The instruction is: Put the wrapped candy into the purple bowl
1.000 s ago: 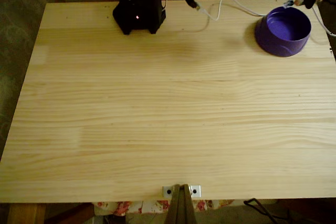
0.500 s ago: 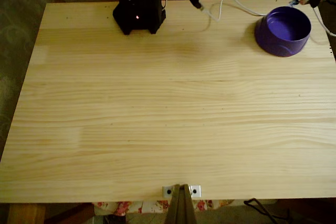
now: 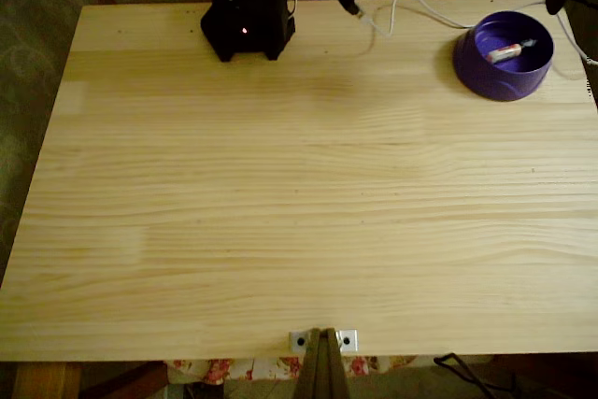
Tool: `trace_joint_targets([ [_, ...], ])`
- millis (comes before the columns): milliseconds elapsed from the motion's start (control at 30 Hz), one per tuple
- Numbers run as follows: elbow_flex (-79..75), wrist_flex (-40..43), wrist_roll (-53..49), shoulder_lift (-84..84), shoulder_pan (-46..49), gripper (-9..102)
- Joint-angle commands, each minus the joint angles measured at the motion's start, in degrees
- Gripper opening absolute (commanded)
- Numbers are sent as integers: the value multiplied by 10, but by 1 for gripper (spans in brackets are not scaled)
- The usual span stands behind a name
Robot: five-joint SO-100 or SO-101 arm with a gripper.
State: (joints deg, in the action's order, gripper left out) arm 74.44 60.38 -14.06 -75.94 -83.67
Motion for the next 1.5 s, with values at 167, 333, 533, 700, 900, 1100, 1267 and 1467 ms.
trace_joint_targets([
  [167,-51,15,-18,-98,20,0],
  [333,-51,52,-16,-142,79,1],
  [533,-31,126,-68,-200,166,0],
  [700,62,102,-157,-294,265,0],
  [900,171,78,-146,-396,361,0],
  [1100,279,76,-89,-483,473,0],
  [1267,394,37,32,-560,611,0],
  [1467,570,-41,76,-709,737,0],
])
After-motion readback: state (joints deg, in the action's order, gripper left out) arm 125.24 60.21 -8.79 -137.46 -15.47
